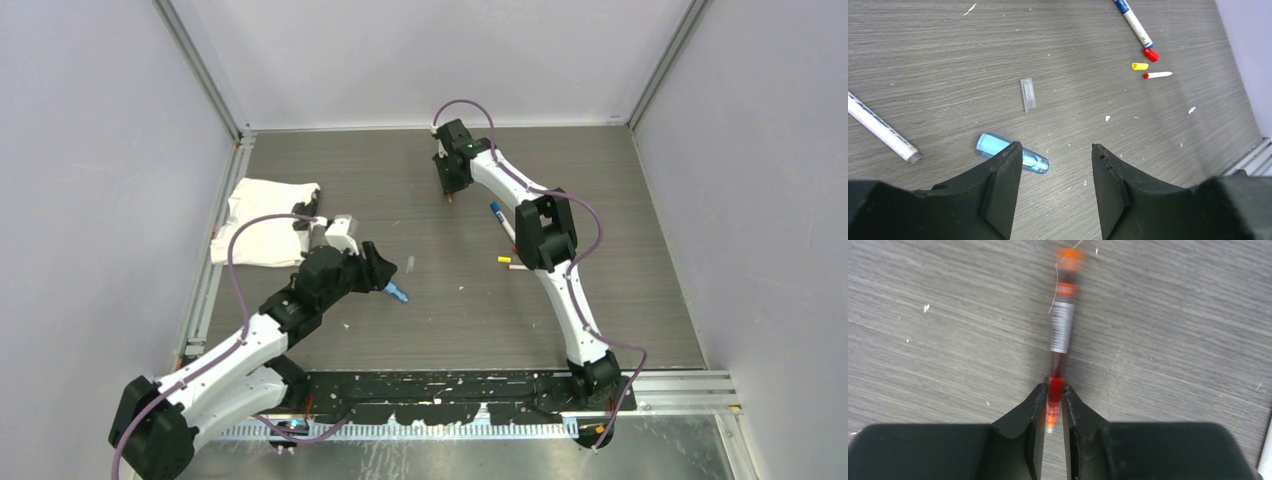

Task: Insert the pens into the pen caps
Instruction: Pick up the pen from the center of the board.

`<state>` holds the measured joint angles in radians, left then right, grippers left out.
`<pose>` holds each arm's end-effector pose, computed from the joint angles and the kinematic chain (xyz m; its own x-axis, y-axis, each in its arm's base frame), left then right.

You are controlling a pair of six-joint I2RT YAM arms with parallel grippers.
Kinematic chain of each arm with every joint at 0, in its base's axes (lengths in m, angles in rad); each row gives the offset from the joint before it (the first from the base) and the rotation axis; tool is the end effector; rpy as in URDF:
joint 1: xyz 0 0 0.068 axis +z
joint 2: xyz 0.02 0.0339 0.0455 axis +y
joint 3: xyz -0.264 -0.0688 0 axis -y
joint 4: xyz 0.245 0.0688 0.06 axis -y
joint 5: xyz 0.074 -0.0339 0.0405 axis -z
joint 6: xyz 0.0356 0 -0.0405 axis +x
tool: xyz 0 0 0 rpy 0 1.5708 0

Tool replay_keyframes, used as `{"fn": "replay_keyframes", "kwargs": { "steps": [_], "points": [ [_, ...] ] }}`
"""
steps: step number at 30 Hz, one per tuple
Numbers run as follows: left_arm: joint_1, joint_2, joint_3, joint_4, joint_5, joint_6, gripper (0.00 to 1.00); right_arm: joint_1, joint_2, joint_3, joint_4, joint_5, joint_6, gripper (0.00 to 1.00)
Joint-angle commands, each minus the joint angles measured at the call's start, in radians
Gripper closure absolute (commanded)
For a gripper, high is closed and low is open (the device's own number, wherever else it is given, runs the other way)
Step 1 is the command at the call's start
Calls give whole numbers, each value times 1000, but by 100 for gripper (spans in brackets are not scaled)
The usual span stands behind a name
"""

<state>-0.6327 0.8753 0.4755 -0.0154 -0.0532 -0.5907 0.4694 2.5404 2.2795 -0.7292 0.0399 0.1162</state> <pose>0.1625 -0.1168 0.2319 -0.5772 -0.2664 -0.7719 0.2767 0.8256 -0.4918 0.4912 0.2475 0.1660 -0.7908 -0.2712 -0.5488 -0.3431 0.9388 0.0305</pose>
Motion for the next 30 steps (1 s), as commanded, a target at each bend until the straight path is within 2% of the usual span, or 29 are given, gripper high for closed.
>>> {"fn": "replay_keyframes", "kwargs": {
  "steps": [1, 6, 11, 15, 18, 22, 26, 30],
  "points": [
    [4, -88, -55, 113, 62, -39, 45, -1, -75, -97, -47, -17, -43, 82],
    [3, -169, -174, 322, 149, -138, 35, -1, -191, -242, -28, -26, -86, 96],
    [4, -148, -225, 507, 166, -284, 31, -12, -416, -493, 102, -159, -72, 99],
    [4, -24, -281, 814, 177, -399, 30, -22, -638, -705, 208, -341, -30, 99],
    [4, 123, -267, 997, 213, -439, 30, -47, -809, -888, 289, -551, -38, 99],
    [0, 268, -187, 1099, 263, -465, 30, -125, -1044, -1114, 479, -817, 25, 99],
    [-13, 356, -133, 1176, 215, -444, 30, -230, -1177, -1295, 854, -1056, 250, 99],
    [-52, 427, -55, 1211, 145, -411, 30, -251, -1206, -1301, 889, -1134, 288, 99]
  ]
}}
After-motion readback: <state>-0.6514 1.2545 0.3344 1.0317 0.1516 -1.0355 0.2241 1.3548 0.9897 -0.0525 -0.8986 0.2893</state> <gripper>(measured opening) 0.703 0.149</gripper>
